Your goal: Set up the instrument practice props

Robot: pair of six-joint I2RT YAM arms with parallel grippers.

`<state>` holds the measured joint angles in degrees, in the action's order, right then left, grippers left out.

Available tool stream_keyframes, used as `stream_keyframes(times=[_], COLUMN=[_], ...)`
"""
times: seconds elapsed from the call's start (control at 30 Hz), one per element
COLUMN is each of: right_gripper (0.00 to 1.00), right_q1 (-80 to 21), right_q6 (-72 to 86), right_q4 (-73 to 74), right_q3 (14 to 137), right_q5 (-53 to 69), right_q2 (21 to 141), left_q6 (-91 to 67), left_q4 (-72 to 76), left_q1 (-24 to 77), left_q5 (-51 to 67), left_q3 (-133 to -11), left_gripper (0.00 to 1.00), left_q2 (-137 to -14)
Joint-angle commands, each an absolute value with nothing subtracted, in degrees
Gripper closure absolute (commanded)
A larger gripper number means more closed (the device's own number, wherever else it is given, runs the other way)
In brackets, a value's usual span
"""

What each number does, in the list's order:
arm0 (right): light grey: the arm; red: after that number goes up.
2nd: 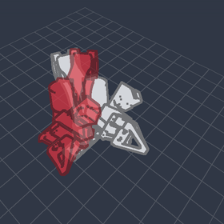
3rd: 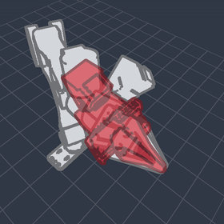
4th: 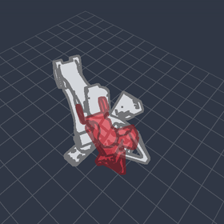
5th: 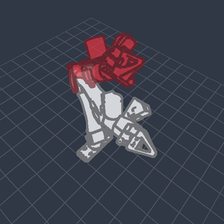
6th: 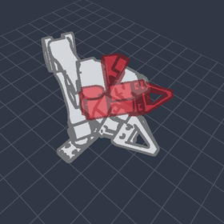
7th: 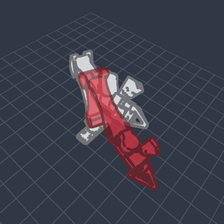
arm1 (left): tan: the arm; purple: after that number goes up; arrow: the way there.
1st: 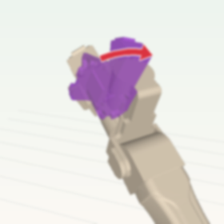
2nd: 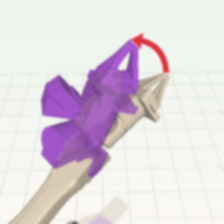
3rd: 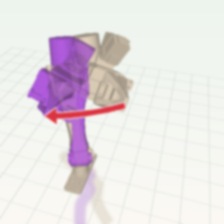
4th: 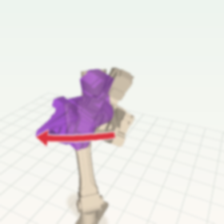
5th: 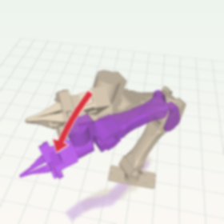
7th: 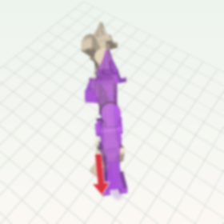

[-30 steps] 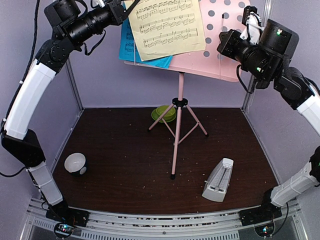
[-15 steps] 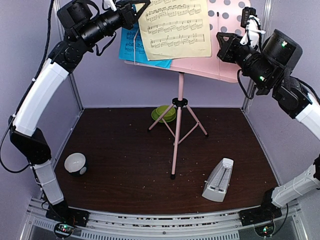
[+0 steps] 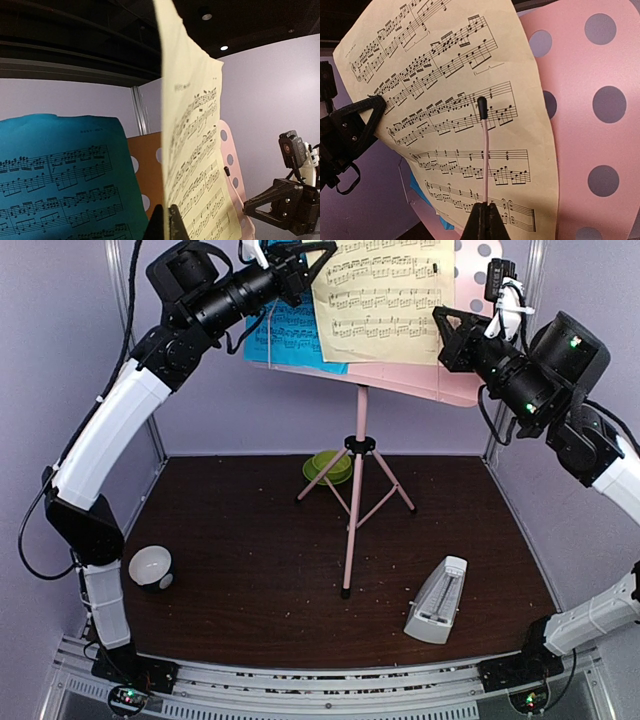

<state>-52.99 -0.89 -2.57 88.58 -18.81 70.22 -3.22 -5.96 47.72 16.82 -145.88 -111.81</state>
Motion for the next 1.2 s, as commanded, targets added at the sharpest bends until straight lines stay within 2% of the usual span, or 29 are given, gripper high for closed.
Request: stream_keyframes(times=[0.0, 0.23, 0.47, 0.87, 0.9, 0.93, 0.97, 1.0, 1.1, 1.17], right_gripper=[1.00, 1.00, 1.00, 1.00, 1.00, 1.00, 1.00, 1.00, 0.92, 0.83], right_q1=[-53.00, -53.00, -52.94, -52.93, -52.91, -52.91, -52.94, -52.96, -52.91, -52.91], right_q6=[-2.13, -2.81, -3.22, -3.21, -3.13, -3.02, -2.79, -2.60, -2.23, -2.12], right_q4=[-2.47, -3.21, -4.07, -4.78, -4.82, -4.88, -5.03, -5.20, -5.49, -5.98], right_q3=[87.33, 85.86, 85.21, 85.02, 84.96, 84.91, 84.86, 84.82, 84.60, 84.18], right_q5=[-15.88, -14.13, -13.31, -13.67, -13.95, -14.23, -14.48, -14.71, -15.42, -16.07], right_q2=[68.59, 67.61, 67.33, 67.84, 67.84, 67.87, 67.87, 67.85, 67.81, 67.68], left_q6=[-0.52, 0.94, 1.51, 3.85, 3.87, 3.84, 3.80, 3.78, 4.24, 5.28], left_q4=[-1.70, -0.91, -1.19, -3.40, -3.57, -3.68, -3.69, -3.69, -3.84, -3.95], left_q1=[49.63, 51.54, 52.38, 52.73, 52.73, 52.80, 52.82, 52.89, 52.91, 52.91], left_q5=[18.73, 19.54, 20.06, 16.68, 16.45, 16.30, 16.14, 15.87, 13.78, 13.24], left_q3=[-148.58, -149.74, -149.92, -150.38, -150.38, -150.38, -150.29, -150.29, -149.46, -148.21], left_gripper=[1.00, 1.00, 0.95, 0.65, 0.59, 0.38, 0.12, 0.03, 0.02, 0.02], left_q2=[-113.55, -115.49, -116.58, -115.46, -115.20, -115.02, -114.71, -114.43, -113.07, -111.63])
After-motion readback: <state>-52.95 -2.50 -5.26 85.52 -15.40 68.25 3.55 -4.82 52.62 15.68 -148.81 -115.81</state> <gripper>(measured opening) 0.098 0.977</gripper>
